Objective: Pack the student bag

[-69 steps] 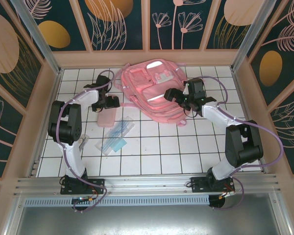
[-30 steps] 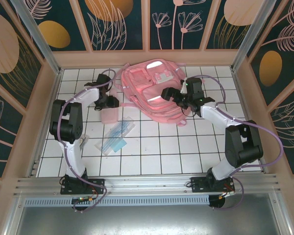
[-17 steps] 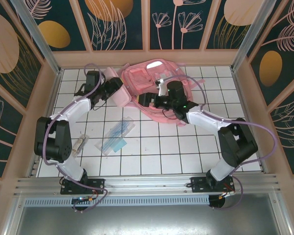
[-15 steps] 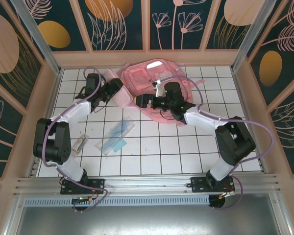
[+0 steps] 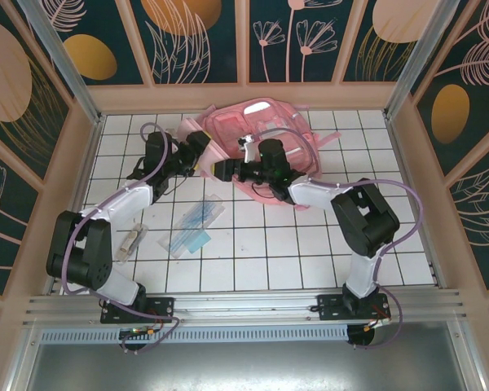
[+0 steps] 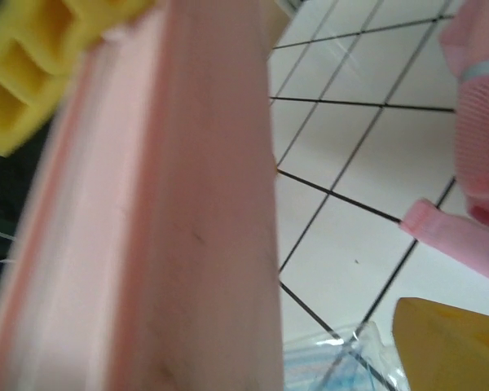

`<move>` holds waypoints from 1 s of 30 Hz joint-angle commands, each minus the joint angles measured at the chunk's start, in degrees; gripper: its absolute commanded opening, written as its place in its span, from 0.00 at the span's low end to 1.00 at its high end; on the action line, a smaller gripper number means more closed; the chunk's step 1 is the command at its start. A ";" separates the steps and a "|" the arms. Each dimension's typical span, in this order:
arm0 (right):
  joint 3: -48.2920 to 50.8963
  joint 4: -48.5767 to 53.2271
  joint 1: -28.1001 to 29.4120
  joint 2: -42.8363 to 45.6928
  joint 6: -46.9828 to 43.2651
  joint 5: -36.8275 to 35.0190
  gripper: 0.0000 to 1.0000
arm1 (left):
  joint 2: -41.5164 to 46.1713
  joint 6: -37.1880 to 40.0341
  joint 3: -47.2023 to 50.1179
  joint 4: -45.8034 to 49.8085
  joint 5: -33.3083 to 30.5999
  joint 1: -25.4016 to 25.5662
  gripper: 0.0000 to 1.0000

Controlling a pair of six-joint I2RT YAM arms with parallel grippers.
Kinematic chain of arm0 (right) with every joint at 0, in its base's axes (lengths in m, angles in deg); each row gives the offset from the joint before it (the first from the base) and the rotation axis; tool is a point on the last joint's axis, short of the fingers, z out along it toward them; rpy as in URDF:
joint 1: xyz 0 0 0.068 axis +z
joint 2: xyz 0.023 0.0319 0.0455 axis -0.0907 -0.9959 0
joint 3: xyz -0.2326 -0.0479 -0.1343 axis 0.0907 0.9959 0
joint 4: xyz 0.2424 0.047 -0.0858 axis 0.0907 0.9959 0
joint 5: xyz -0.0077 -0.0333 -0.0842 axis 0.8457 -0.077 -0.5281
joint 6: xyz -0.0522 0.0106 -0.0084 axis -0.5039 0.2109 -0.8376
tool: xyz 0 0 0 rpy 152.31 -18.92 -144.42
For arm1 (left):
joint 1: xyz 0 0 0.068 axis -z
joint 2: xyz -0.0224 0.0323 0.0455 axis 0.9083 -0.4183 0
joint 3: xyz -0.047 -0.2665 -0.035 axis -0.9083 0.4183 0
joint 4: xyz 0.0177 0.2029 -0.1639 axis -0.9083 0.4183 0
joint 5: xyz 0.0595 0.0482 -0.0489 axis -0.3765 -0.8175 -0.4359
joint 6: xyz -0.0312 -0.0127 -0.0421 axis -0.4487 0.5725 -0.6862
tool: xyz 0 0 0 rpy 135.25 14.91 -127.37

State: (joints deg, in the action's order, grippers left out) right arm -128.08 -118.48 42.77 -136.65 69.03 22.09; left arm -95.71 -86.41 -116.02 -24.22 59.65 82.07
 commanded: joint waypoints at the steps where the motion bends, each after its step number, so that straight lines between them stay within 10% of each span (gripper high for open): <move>1: -2.67 -3.47 0.40 -1.60 -1.06 -0.49 0.76 | 1.87 -2.66 1.06 -4.16 0.88 0.68 0.61; 7: -3.05 -4.56 1.37 -1.87 -2.01 -1.84 0.40 | 1.02 -4.48 1.51 -5.56 1.32 1.18 0.64; 11: -2.42 -4.49 1.39 -1.24 -2.77 -1.82 0.14 | 1.21 -3.97 0.94 -4.66 0.88 1.27 0.99; 13: -1.80 -4.40 1.33 -0.68 -3.21 -2.25 0.01 | 1.56 -3.06 0.21 -3.54 0.44 1.30 0.99; 30: 14.50 6.82 -16.15 22.20 1.13 -3.54 0.00 | -1.12 34.64 -17.56 17.54 -9.64 6.05 0.99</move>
State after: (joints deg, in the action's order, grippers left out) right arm -115.18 -115.16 29.39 -121.48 70.65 20.02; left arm -95.43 -63.54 -130.33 -11.48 52.70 84.74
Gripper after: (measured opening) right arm 0.334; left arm 0.988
